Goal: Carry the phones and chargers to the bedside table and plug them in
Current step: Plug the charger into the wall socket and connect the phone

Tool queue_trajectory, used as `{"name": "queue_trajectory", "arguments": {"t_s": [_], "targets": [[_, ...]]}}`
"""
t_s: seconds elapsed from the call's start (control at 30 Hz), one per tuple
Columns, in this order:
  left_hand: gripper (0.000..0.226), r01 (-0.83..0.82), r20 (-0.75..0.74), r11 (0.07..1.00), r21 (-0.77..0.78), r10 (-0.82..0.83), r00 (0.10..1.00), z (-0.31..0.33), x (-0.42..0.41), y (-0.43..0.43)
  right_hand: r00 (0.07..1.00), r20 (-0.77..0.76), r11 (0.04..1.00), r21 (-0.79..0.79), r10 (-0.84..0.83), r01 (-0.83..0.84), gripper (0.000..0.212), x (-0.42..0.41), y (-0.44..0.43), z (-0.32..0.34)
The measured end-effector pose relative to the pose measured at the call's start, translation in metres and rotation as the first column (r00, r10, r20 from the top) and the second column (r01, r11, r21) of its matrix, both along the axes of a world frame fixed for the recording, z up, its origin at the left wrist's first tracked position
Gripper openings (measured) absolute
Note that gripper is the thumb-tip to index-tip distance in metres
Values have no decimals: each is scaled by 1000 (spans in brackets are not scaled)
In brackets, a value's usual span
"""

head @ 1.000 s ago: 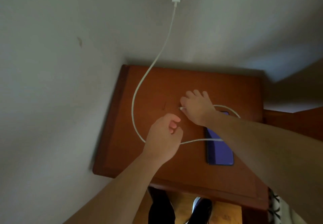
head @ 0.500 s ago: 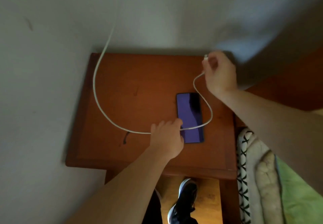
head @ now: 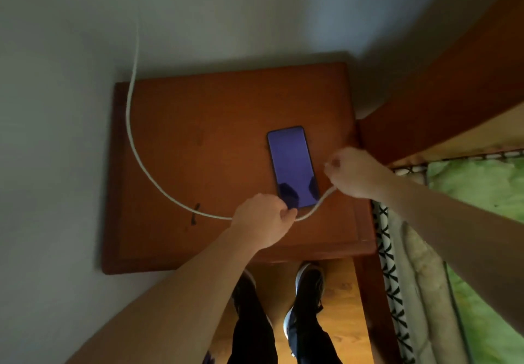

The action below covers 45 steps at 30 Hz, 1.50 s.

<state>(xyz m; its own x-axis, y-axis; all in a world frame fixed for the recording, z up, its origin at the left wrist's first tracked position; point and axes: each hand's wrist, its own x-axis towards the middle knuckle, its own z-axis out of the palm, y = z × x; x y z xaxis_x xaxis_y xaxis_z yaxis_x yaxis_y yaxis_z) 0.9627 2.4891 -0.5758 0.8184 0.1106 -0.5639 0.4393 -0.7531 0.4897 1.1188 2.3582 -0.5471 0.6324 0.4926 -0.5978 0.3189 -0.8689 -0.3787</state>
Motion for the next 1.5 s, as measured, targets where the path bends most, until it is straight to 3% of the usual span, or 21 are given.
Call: {"name": "queue_trajectory", "arguments": {"t_s": [0.07, 0.13, 0.2, 0.23, 0.3, 0.4, 0.53, 0.63, 0.7, 0.87, 1.0, 1.07, 1.5], "targets": [[30, 57, -20, 998, 5, -56, 998, 2, -1, 3, 968, -238, 985, -167, -78, 38, 22, -19, -17, 5], [13, 39, 25, 999, 27, -40, 999, 3, -1, 4, 838, -500, 953, -293, -220, 75, 19, -37, -32, 13], [22, 26, 129, 998, 63, -34, 991, 2, 4, 1, 677, -664, 946, -269, -318, 180, 24, -51, -40, 15], [35, 65, 178, 992, 105, -83, 981, 0, 8, 0, 643, -678, 934, -225, -355, 278, 26, -58, -41, 11], [64, 235, 190, 932, 277, -293, 937, -4, 18, 0, 653, -614, 869, -113, -443, 483, 27, -71, -39, 0], [88, 508, 48, 729, 459, -591, 805, -6, 41, 2, 659, -504, 739, 60, -558, 671, 21, -90, -38, -23], [90, 726, -90, 467, 504, -808, 582, -9, 68, 0, 784, -271, 761, 209, -559, 615, 8, -111, -46, -49], [88, 761, -73, 366, 535, -878, 473, -8, 80, 5, 811, -159, 757, 296, -563, 583, 9, -116, -46, -54], [89, 749, -5, 394, 533, -884, 468, -7, 85, 9, 791, -165, 713, 356, -588, 604, 8, -118, -44, -54], [91, 667, 184, 576, 472, -805, 564, 2, 92, 15, 694, -273, 540, 466, -666, 701, 15, -114, -37, -43], [92, 641, 212, 684, 349, -724, 657, 15, 99, 21, 609, -378, 390, 512, -698, 765, 15, -105, -34, -27], [90, 629, 221, 721, 291, -691, 689, 22, 101, 23, 584, -376, 365, 511, -720, 779, 9, -102, -32, -21], [90, 652, 199, 711, 264, -702, 684, 27, 104, 25, 703, -10, 595, 525, -711, 608, 14, -90, -27, -15]]}}
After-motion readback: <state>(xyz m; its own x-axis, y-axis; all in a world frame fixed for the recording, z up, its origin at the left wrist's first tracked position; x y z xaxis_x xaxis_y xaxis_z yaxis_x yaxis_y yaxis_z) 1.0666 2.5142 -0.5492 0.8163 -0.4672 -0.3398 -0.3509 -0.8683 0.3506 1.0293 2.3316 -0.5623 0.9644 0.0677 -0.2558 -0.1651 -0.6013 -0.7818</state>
